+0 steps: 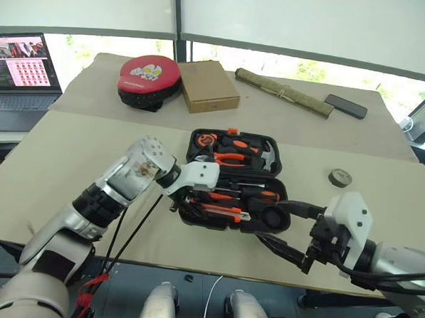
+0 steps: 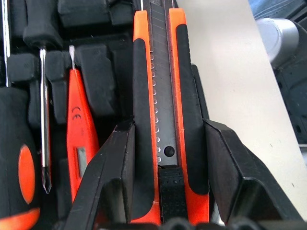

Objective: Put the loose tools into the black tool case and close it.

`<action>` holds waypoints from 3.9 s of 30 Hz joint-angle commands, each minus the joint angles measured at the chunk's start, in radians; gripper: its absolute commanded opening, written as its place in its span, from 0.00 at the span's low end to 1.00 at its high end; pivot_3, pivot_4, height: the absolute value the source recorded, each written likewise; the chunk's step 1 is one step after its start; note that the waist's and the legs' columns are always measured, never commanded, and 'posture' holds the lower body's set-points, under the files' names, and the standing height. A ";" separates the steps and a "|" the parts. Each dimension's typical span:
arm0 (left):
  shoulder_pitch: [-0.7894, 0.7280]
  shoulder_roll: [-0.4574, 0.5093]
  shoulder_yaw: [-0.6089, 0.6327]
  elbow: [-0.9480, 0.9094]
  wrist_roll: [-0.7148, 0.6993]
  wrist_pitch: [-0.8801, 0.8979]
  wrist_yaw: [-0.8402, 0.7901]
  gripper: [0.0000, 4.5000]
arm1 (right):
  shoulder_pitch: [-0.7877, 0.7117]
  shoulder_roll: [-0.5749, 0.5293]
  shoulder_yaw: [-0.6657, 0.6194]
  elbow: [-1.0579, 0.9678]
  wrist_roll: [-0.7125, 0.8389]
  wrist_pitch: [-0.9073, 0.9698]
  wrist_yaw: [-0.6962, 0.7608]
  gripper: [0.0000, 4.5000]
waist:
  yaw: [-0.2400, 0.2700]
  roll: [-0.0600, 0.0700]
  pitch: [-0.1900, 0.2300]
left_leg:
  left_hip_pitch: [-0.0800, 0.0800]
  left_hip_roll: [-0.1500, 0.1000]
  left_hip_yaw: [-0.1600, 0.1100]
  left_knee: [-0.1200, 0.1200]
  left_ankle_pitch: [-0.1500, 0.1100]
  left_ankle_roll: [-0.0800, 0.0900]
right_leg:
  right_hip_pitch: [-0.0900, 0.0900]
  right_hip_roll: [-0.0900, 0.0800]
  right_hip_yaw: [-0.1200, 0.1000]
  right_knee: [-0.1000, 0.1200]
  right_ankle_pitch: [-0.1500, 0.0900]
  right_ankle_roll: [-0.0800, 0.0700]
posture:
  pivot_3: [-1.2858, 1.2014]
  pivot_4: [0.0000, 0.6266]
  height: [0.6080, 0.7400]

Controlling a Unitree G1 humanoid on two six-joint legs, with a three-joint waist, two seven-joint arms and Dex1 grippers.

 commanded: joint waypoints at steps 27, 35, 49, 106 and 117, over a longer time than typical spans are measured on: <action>-0.082 -0.011 0.092 0.038 -0.123 0.175 -0.013 0.99 | 0.000 0.015 0.010 -0.010 -0.013 -0.031 -0.045 1.00 | 0.000 0.002 -0.001 | -0.001 -0.002 -0.004 0.001 0.000 0.000 | 0.001 0.000 0.000 0.000 0.000 0.000 | 0.52 0.24 1.00; -0.032 0.051 0.116 0.050 -0.174 0.058 -0.085 0.50 | -0.007 -0.004 0.000 0.003 -0.016 -0.026 -0.010 1.00 | -0.003 0.002 -0.001 | -0.001 -0.001 -0.005 0.001 0.000 0.000 | 0.001 0.001 0.000 0.000 0.000 0.000 | 0.52 0.24 1.00; 0.023 0.011 -0.012 0.136 -0.002 -0.200 -0.020 0.02 | -0.018 -0.021 -0.008 0.005 -0.008 -0.016 -0.006 1.00 | 0.002 0.002 -0.001 | 0.000 -0.002 -0.004 0.001 0.000 0.000 | 0.002 0.001 0.000 0.000 0.000 0.000 | 0.52 0.24 1.00; 0.131 0.041 0.513 -0.147 -0.528 -0.027 0.146 1.00 | -0.956 0.016 0.424 1.620 -0.776 -0.226 0.199 0.77 | -0.024 0.010 0.003 | 0.005 -0.002 -0.003 -0.003 0.000 0.000 | 0.009 0.000 -0.001 -0.007 -0.001 0.001 | 0.52 0.24 1.00; 0.117 0.035 0.512 -0.134 -0.527 -0.042 0.156 1.00 | -0.961 0.015 0.416 1.640 -0.840 -0.251 0.235 0.00 | -0.024 0.010 0.003 | 0.005 -0.002 -0.002 -0.004 0.000 0.000 | 0.009 0.000 0.000 -0.006 -0.001 0.001 | 0.52 0.24 1.00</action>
